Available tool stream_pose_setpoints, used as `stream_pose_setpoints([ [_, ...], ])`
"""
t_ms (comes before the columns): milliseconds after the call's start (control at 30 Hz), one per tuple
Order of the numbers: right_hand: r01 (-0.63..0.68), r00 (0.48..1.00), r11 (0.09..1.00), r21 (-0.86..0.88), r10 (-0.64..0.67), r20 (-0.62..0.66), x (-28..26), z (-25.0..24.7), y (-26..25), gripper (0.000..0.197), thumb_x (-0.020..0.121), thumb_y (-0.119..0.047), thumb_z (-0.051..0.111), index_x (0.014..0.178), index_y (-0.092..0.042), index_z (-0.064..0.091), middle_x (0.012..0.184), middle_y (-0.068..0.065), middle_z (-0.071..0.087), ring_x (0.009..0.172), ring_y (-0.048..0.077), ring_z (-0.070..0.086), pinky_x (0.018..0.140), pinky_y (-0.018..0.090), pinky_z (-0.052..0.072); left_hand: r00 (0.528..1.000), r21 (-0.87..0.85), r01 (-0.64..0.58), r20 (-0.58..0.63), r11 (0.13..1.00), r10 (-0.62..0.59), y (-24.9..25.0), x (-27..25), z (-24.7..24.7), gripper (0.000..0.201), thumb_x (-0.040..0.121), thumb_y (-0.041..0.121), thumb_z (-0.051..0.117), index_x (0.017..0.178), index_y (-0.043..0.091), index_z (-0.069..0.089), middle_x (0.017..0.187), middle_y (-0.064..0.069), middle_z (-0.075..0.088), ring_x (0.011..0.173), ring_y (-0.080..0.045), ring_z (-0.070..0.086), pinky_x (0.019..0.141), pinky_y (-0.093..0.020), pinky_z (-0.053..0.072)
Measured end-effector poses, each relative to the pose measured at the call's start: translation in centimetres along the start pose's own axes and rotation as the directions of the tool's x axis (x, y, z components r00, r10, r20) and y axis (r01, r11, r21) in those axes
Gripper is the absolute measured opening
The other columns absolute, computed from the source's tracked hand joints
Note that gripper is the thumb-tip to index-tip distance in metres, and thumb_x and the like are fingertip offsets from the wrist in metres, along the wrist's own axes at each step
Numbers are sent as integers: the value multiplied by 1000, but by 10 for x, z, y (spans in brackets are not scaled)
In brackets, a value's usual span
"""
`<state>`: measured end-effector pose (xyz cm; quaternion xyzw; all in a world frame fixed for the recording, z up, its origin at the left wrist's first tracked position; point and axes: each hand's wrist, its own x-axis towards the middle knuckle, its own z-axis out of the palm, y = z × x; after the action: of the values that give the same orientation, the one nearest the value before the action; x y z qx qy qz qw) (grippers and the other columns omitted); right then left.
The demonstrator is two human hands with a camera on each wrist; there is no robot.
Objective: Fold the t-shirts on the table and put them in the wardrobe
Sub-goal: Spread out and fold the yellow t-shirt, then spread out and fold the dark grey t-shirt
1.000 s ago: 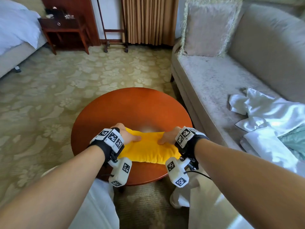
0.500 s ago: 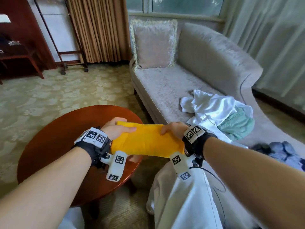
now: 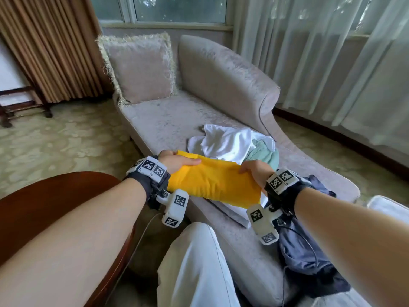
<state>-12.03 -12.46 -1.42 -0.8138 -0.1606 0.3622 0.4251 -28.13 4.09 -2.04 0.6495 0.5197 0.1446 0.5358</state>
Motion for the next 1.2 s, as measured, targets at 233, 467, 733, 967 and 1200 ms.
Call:
stream_pose_setpoints([
  [233,-89,996,994,-66,90,18,59,-35,40,33,83,-8,69,116,-4,66,106,12,62,79,22,57,66,28,49,995,92,16,92,996,-24,9,57,75,102,68,38,87,150,8,33,150,-8,40,137,-27,40,105,-32,35],
  [467,-136,990,980,-144,139,11,118,-38,72,19,80,-16,75,98,-15,69,86,3,61,92,28,64,87,43,56,997,253,6,68,967,-24,4,112,121,99,61,45,90,141,9,47,143,-11,51,127,-28,51,102,-36,43],
  [733,-219,975,924,-314,219,-37,156,-23,123,21,71,-31,79,82,-17,68,84,6,67,78,22,65,69,32,57,990,431,-117,-22,895,140,-43,141,168,71,60,55,87,115,18,62,113,-3,65,106,-24,58,86,-30,44],
  [967,-187,982,860,-475,155,-106,159,-14,123,46,78,-41,73,115,-19,58,97,0,60,74,13,57,55,23,46,981,708,-82,-68,701,184,-45,139,170,82,63,80,65,120,22,51,130,-5,54,125,-31,41,98,-47,28],
  [1200,-171,966,901,-399,74,-247,145,-48,111,55,66,-48,71,112,-19,61,116,8,56,98,25,59,74,31,52,976,418,-158,-72,895,206,-3,100,180,69,72,64,66,123,21,50,134,-7,48,128,-31,40,106,-49,33],
])
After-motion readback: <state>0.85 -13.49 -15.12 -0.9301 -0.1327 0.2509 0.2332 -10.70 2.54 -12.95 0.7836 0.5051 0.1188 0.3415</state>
